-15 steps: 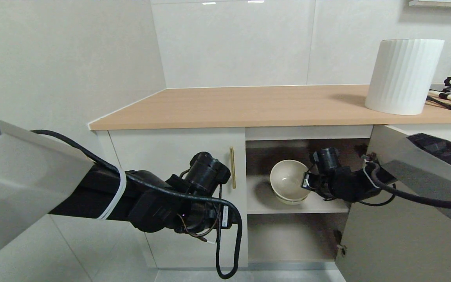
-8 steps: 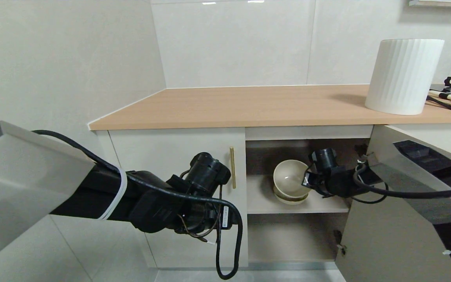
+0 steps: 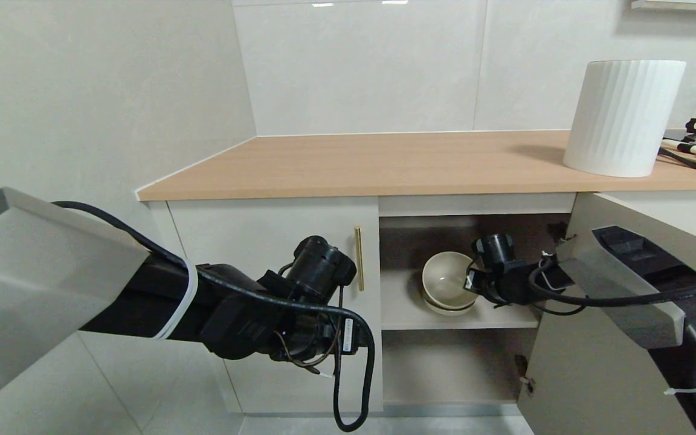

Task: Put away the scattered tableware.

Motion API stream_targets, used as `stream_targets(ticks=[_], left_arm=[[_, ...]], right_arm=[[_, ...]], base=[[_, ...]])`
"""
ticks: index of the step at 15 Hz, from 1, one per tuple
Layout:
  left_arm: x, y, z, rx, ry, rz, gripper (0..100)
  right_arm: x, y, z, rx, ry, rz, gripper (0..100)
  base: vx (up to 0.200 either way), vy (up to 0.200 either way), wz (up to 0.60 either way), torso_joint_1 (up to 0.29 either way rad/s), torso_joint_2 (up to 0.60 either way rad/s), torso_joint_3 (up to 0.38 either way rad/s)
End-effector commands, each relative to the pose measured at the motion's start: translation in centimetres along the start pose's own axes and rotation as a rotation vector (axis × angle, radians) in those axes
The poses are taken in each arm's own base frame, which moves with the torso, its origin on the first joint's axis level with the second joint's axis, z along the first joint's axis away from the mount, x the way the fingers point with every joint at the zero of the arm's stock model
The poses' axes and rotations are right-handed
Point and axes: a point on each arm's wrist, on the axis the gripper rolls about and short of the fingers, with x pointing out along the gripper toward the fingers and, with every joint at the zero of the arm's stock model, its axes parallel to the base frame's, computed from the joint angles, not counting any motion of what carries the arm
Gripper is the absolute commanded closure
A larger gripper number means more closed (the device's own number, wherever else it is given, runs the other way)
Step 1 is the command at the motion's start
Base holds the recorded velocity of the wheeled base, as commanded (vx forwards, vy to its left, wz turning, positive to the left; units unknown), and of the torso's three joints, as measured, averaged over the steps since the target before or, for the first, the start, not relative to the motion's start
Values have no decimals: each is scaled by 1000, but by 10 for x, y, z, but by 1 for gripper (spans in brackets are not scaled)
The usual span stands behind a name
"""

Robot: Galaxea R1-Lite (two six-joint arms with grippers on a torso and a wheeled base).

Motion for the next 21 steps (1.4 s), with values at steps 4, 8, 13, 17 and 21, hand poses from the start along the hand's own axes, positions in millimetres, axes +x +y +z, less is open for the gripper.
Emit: stream_targets(ticks=[4, 8, 13, 17, 21], left_arm=[[2, 0, -1, 1, 5, 1, 0], [2, 0, -1, 1, 5, 1, 0], [2, 0, -1, 1, 6, 2, 0], [-2, 0, 2, -34, -8, -5, 0], [-36, 4, 9, -53, -78, -44, 0]], right_arm=[[7, 0, -4, -5, 5, -3, 100], [6, 1, -3, -5, -2, -5, 0], [3, 3, -3, -5, -1, -3, 0], [-19, 3, 2, -13, 11, -2, 0], [-104, 7, -1, -74, 68, 49, 0]], base=[[0, 0, 0, 0, 0, 0], [0, 0, 0, 0, 0, 0], [0, 0, 0, 0, 0, 0], [0, 0, 0, 0, 0, 0], [0, 0, 0, 0, 0, 0]])
